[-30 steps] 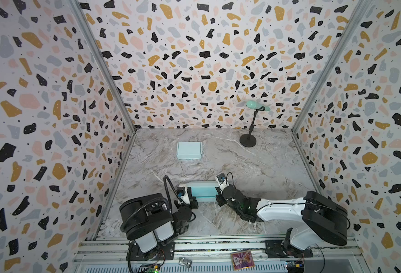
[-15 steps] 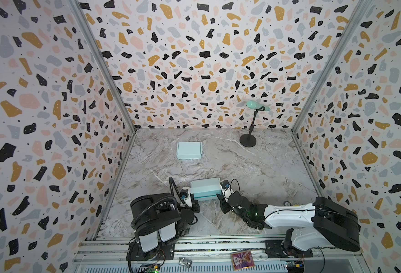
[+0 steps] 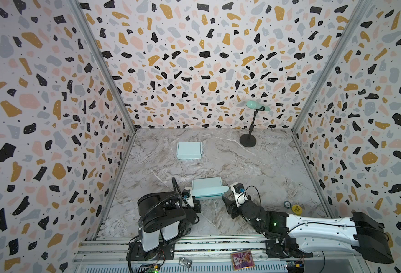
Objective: Fold the paper box
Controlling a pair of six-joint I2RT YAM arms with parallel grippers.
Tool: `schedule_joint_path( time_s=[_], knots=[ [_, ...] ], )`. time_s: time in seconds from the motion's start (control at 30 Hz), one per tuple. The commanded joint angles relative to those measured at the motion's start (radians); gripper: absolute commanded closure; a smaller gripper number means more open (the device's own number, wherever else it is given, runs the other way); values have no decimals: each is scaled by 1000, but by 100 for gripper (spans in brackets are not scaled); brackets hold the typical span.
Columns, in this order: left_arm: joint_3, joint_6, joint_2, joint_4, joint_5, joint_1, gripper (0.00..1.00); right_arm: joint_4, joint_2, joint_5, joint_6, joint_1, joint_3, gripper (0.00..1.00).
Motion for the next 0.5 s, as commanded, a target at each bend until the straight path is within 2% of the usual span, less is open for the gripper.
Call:
schedule_joint_path(
  time_s=[0.0, 0.07, 0.17, 0.3, 0.47],
  knots=[
    [9, 1, -5, 7, 43, -9, 93, -87, -11, -20, 14, -47, 100, 41],
    [18, 0, -26, -29, 55, -9, 90, -90, 32, -102, 0, -102, 147, 40],
    [32, -1, -50, -84, 82, -9, 88, -99, 122, -161, -30, -150, 217, 40],
    [43, -3, -52, -101, 109, -10, 85, -106, 237, -202, -52, -184, 282, 40],
    [33, -1, -83, -128, 133, -26, 80, -61, 314, -221, -47, -205, 255, 41]
  ],
)
